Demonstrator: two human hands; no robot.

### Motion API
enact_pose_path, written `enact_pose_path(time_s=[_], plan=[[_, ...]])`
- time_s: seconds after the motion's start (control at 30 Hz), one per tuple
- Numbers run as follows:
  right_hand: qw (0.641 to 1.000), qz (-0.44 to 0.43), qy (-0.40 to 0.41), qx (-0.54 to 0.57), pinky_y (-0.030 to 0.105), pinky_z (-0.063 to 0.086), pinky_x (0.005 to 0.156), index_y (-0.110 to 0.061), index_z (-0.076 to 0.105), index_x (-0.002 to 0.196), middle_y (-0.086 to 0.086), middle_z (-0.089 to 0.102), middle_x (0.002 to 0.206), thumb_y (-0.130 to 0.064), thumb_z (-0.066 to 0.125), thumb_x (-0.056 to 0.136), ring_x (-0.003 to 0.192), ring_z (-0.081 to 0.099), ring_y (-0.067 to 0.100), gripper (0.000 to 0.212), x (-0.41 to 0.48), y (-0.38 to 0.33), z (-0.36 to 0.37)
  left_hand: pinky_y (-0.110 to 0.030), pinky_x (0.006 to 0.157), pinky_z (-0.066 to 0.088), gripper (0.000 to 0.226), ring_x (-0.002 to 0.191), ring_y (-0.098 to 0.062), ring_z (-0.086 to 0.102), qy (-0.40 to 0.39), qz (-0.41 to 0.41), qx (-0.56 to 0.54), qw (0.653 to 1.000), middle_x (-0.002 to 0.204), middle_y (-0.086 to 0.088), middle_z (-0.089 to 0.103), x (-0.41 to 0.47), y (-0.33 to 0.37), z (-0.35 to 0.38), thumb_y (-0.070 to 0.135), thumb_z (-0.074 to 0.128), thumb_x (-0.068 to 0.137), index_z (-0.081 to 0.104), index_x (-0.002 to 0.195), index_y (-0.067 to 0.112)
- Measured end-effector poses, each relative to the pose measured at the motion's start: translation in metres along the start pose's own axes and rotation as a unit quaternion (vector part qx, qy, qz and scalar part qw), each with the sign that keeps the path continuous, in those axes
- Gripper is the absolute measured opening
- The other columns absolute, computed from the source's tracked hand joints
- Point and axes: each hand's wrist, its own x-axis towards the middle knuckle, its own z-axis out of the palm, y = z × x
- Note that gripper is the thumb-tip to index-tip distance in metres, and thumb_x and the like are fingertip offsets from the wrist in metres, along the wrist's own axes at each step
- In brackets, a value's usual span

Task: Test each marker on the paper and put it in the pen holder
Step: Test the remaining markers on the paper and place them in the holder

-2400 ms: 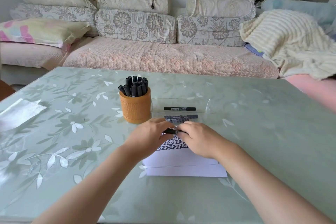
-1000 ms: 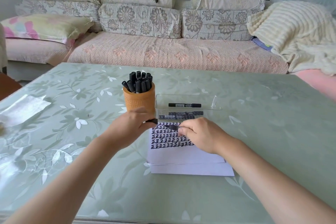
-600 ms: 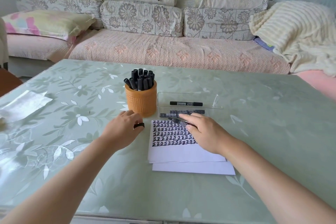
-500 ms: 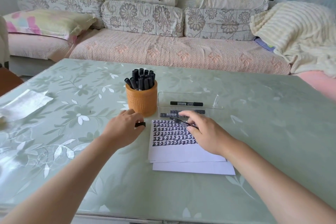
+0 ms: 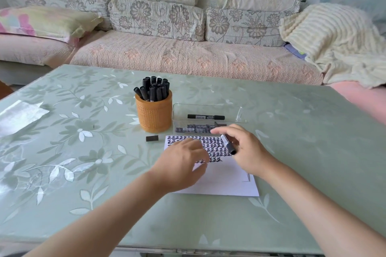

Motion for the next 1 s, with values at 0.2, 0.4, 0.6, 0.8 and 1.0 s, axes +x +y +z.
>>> enact_pose_path(time_s=[0.2, 0.4, 0.6, 0.8, 1.0], plan=[[0.981, 0.081, 0.051, 0.166, 0.033, 0.042, 0.052, -0.021, 0.064, 0.091, 0.002, 0.056, 0.064, -0.019, 0.058, 0.091, 0.053, 0.052, 0.021, 0.006, -0.009, 0.002, -0.008, -0.026, 0.064, 0.041, 0.021, 0.081, -0.014, 0.051, -0.054, 0.067, 0.03, 0.996, 0.094, 0.01, 0.057, -0.004, 0.012, 0.02, 0.048, 0.054, 0.09, 0.068, 0.101, 0.036], [0.964, 0.19, 0.047, 0.181, 0.024, 0.039, 0.043, -0.011, 0.063, 0.089, 0.011, 0.064, 0.066, 0.0, 0.063, 0.083, 0.043, 0.057, 0.016, 0.012, -0.012, 0.013, 0.001, -0.027, 0.061, 0.045, 0.022, 0.079, -0.011, 0.052, -0.051, 0.036, 0.002, 0.998, 0.087, 0.013, 0.057, -0.003, 0.011, 0.017, 0.046, 0.054, 0.09, 0.072, 0.09, 0.035], [0.961, 0.203, 0.064, 0.174, 0.03, 0.043, 0.049, -0.019, 0.057, 0.063, 0.009, 0.059, 0.058, -0.009, 0.066, 0.074, 0.044, 0.051, 0.021, 0.018, -0.014, 0.026, 0.007, -0.034, 0.065, 0.047, 0.023, 0.086, -0.016, 0.048, -0.062, -0.001, 0.031, 0.998, 0.092, 0.01, 0.051, -0.006, 0.016, 0.024, 0.05, 0.049, 0.089, 0.061, 0.098, 0.032], [0.971, 0.168, 0.076, 0.153, 0.023, 0.035, 0.044, -0.018, 0.053, 0.063, 0.002, 0.052, 0.051, -0.013, 0.069, 0.07, 0.04, 0.043, 0.017, 0.018, -0.019, 0.034, 0.006, -0.03, 0.062, 0.043, 0.027, 0.082, -0.017, 0.047, -0.053, -0.019, 0.038, 0.998, 0.091, 0.008, 0.05, -0.005, 0.021, 0.028, 0.042, 0.053, 0.085, 0.062, 0.109, 0.034], [0.95, 0.172, 0.079, 0.248, 0.018, 0.037, 0.038, -0.005, 0.06, 0.079, 0.017, 0.066, 0.067, 0.002, 0.061, 0.091, 0.04, 0.054, 0.018, 0.013, -0.021, 0.025, 0.001, -0.03, 0.063, 0.045, 0.023, 0.082, -0.017, 0.047, -0.049, -0.025, 0.039, 0.998, 0.088, 0.007, 0.051, -0.002, 0.026, 0.03, 0.037, 0.051, 0.085, 0.062, 0.104, 0.03]])
